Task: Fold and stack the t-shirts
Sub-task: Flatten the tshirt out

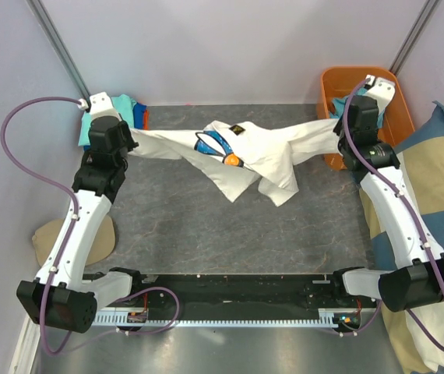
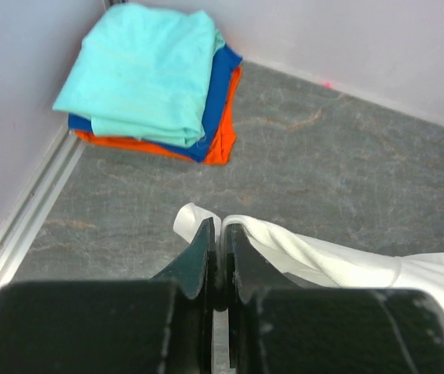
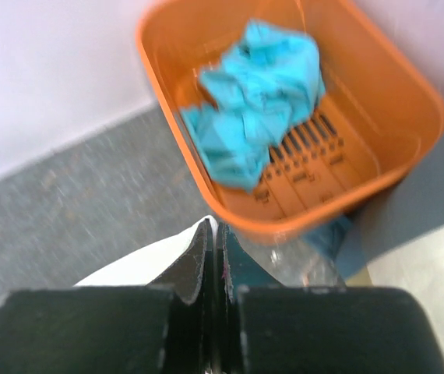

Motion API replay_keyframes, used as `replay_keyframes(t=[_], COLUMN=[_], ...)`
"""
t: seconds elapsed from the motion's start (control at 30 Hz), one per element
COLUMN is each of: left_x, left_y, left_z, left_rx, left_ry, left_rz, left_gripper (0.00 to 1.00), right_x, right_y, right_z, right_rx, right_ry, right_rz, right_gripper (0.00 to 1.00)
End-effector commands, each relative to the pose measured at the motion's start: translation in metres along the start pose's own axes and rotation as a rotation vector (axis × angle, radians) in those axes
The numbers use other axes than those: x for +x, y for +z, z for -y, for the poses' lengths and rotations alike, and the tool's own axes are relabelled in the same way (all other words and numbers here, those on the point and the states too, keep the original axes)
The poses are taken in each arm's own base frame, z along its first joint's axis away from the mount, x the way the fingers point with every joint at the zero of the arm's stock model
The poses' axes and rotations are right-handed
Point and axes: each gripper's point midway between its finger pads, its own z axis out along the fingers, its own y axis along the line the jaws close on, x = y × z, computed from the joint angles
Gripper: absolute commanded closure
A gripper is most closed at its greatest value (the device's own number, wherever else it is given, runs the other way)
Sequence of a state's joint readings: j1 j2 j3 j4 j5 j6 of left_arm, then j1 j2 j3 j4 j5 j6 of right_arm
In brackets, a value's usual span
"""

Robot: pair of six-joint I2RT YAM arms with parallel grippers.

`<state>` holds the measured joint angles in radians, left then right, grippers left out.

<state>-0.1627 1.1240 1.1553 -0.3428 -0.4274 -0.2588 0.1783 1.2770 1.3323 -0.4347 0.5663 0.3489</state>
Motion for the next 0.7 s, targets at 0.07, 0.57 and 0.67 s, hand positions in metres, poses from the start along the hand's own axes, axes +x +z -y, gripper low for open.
replay_keyframes(t=[0.07,0.57,0.67], left_x=[-0.093,-0.099,-0.093], left_y=[-0.03,-0.052,-0.052], left_z=[-0.037,-0.059,-0.059], left_rx=[-0.148,-0.178,-0.17], left_ry=[0.014,0.027,0.03], left_rz=[0.24,0.263,0.254], left_gripper=[0.98,0.98,0.98], right_x=[-0.086,-0.053,-0.031], right_y=[-0.017,-0.023,-0.027], right_z=[0.03,0.032,0.029], right_rx=[0.139,0.068,0.026], right_ry=[0.049,0.056,0.075], right_rz=[0.243,0.177,0.118], right_gripper=[1.0,1.0,1.0])
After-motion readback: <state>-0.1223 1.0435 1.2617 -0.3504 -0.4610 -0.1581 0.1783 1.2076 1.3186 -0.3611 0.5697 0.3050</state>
